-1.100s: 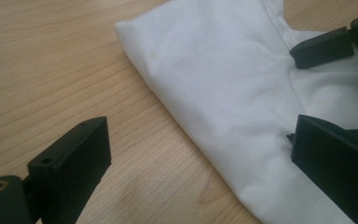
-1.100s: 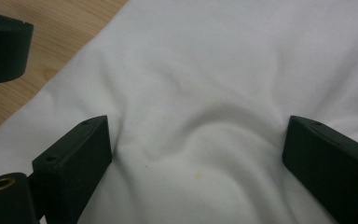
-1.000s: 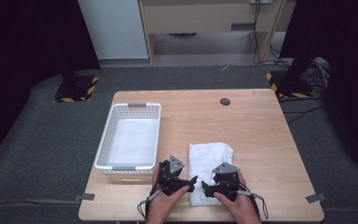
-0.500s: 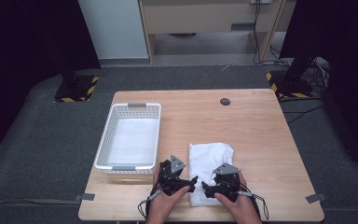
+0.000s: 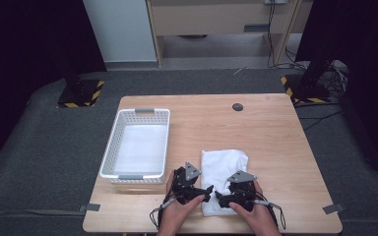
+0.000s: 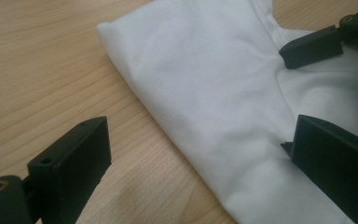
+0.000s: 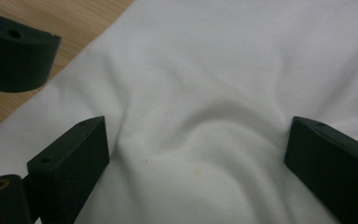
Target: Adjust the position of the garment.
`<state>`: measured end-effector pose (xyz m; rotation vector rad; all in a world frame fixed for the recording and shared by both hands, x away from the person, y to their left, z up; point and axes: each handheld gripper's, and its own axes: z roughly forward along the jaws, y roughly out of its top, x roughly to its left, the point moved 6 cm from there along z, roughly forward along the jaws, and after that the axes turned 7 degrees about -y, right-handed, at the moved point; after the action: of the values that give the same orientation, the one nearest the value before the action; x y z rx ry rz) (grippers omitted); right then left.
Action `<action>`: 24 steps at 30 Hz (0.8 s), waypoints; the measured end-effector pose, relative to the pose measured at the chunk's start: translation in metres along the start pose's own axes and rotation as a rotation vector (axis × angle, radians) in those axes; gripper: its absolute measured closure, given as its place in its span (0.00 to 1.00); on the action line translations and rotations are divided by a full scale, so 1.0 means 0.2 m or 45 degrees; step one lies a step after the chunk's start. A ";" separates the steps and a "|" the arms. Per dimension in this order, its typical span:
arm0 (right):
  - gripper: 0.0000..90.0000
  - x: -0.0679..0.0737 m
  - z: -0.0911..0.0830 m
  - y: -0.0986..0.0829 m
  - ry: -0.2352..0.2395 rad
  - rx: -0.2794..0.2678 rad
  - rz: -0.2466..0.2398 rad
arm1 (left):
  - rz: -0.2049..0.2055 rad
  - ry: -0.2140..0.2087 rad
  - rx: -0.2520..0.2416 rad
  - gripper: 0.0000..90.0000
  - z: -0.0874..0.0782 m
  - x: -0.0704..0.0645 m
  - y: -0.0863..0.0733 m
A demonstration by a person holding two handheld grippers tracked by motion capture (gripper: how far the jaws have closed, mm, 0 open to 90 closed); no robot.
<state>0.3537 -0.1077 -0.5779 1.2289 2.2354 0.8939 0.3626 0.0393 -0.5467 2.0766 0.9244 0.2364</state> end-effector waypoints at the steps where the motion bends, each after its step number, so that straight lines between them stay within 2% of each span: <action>1: 0.07 0.00 0.00 0.00 0.005 0.002 0.005 | -0.002 -0.002 0.001 0.05 0.00 0.00 0.00; 3: 0.07 0.01 0.00 0.00 0.002 0.004 -0.016 | -0.001 -0.005 0.005 0.05 0.01 0.00 0.01; 5: 0.07 0.00 -0.01 0.00 0.018 0.013 -0.006 | -0.007 -0.005 -0.003 0.05 0.01 -0.01 0.03; 9: 0.05 -0.04 -0.06 0.04 0.076 -0.012 0.048 | -0.006 -0.015 0.008 0.05 -0.02 -0.03 0.08; 18: 0.04 -0.16 -0.22 0.11 0.109 -0.036 0.024 | 0.083 -0.016 0.095 0.04 -0.06 -0.04 0.21; 24: 0.05 -0.18 -0.30 0.14 0.149 -0.048 -0.022 | 0.113 -0.024 0.124 0.04 -0.05 -0.03 0.31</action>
<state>0.3504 -0.1470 -0.5138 1.1660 2.3050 1.0208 0.3865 0.0173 -0.4939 2.2086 0.8477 0.2220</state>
